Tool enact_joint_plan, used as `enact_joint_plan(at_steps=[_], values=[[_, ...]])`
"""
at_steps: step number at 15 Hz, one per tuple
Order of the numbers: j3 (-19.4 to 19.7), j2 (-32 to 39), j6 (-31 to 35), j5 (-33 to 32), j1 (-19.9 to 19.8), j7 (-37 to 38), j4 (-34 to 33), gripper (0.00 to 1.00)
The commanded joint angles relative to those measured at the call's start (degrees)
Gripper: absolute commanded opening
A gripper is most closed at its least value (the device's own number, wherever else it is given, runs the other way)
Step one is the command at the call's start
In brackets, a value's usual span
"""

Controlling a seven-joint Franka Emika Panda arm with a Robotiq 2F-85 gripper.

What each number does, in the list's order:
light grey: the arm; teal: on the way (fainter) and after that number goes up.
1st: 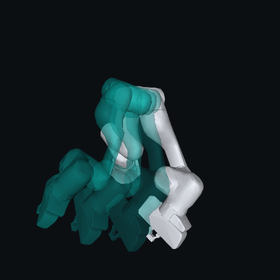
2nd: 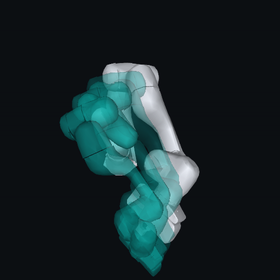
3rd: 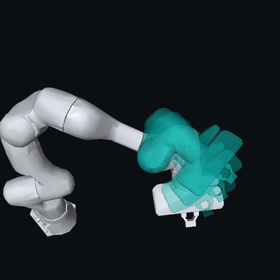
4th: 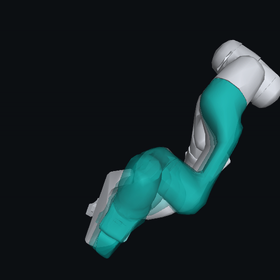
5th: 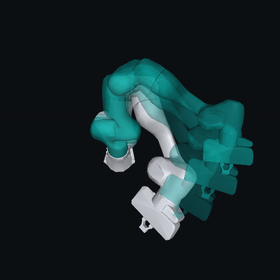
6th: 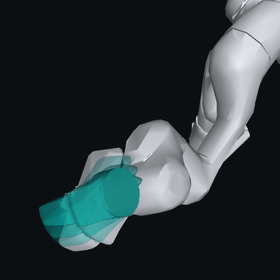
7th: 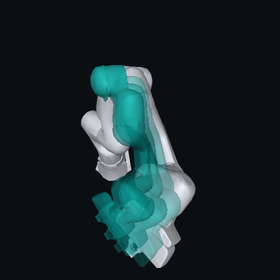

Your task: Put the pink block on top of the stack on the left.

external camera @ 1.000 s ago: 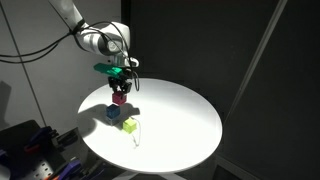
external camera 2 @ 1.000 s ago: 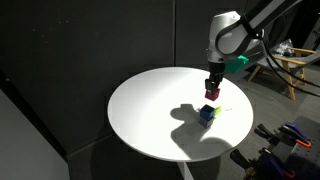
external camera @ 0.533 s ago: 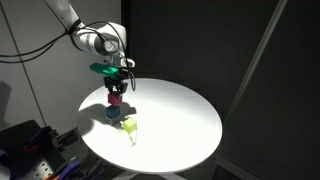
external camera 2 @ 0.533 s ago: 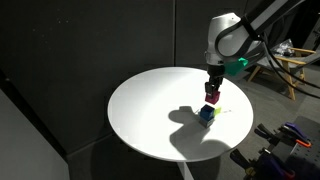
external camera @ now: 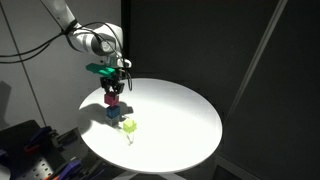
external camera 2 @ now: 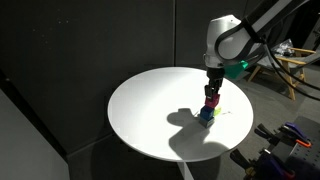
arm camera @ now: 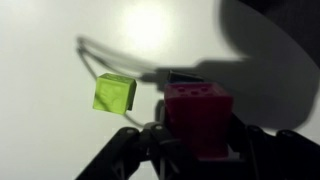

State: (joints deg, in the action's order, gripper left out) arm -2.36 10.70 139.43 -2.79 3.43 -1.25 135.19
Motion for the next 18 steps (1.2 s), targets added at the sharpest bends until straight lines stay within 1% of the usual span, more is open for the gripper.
enact_joint_plan(at_steps=[1,18], values=[[-0.2,-1.5,0.6,-1.1,0.7,2.1,1.2,0.27],[0.2,1.5,3.9,-3.7,1.7,5.0,0.2,0.27]])
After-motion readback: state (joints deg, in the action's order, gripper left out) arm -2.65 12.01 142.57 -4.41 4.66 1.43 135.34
